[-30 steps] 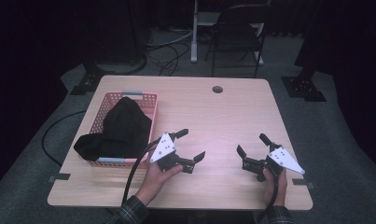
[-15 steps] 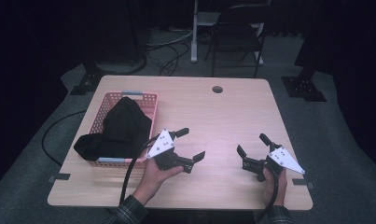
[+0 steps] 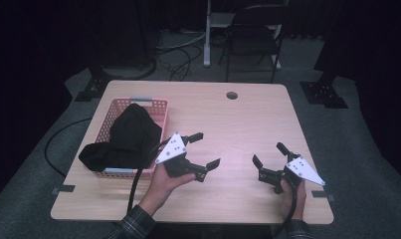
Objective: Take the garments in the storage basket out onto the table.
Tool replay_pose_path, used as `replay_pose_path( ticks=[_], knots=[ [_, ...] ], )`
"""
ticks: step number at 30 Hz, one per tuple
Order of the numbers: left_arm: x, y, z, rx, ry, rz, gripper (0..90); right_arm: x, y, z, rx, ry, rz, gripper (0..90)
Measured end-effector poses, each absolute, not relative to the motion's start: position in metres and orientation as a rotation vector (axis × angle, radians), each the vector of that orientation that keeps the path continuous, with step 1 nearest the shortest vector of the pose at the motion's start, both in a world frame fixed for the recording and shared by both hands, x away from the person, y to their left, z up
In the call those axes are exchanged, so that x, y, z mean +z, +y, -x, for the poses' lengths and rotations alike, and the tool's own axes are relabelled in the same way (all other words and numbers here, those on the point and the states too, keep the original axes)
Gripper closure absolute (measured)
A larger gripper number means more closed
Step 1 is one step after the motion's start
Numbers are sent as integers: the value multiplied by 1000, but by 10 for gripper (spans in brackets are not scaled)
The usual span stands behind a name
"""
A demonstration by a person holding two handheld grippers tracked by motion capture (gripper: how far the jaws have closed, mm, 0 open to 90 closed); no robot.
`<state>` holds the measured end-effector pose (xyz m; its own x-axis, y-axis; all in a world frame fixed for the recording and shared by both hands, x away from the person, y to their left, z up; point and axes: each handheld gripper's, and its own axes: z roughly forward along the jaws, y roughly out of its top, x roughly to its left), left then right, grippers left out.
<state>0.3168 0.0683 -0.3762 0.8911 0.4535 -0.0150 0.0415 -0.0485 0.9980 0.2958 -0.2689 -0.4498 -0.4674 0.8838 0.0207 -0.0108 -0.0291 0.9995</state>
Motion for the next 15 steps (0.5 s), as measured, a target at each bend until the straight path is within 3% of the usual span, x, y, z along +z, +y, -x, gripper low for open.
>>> replay_pose_path(
  ticks=[15],
  knots=[
    [-345, 81, -340, 341, 423, -1606, 29, -450, -269, -296, 1583, 1534, -942, 19]
  ],
)
